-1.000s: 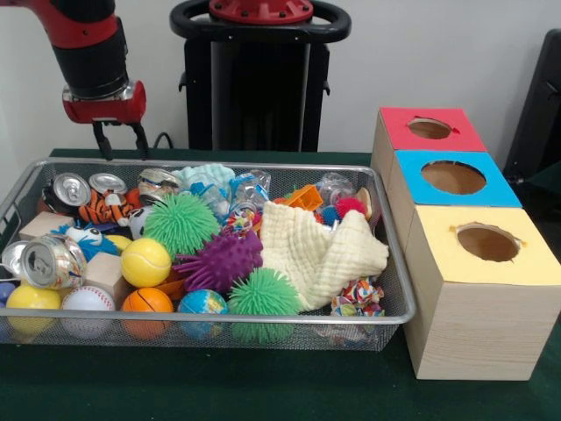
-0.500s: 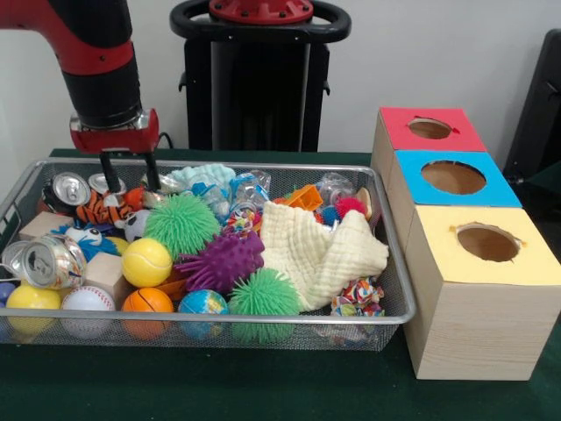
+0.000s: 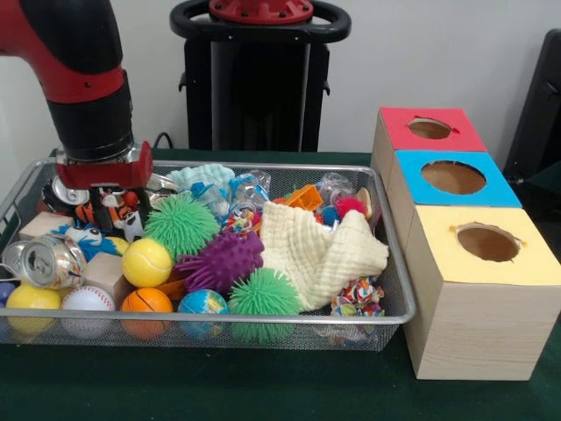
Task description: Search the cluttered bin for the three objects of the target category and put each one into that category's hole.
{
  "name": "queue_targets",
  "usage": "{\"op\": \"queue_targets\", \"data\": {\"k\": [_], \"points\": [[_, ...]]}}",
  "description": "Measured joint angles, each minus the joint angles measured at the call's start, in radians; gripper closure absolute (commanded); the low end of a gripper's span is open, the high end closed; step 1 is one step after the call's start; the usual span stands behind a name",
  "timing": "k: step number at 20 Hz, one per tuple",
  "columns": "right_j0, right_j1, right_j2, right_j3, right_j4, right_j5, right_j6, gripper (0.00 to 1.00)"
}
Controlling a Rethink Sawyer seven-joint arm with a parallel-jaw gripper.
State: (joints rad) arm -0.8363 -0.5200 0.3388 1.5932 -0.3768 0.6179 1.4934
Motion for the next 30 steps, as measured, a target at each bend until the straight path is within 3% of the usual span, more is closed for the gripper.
{"op": "queue_targets", "data": {"k": [10,18,23,30], "points": [[-0.098,0.013,0.016,-0.018,0.003,-0.030,0.000,0.00],[-0.166,-0.017,-0.008,0.013,-0.035,-0.185,0.000,0.00],[-0.164,-0.042,-0.042,0.049,-0.068,-0.250,0.000,0.00],[-0.089,-0.082,-0.149,0.134,-0.140,-0.377,0.000,0.00]]}}
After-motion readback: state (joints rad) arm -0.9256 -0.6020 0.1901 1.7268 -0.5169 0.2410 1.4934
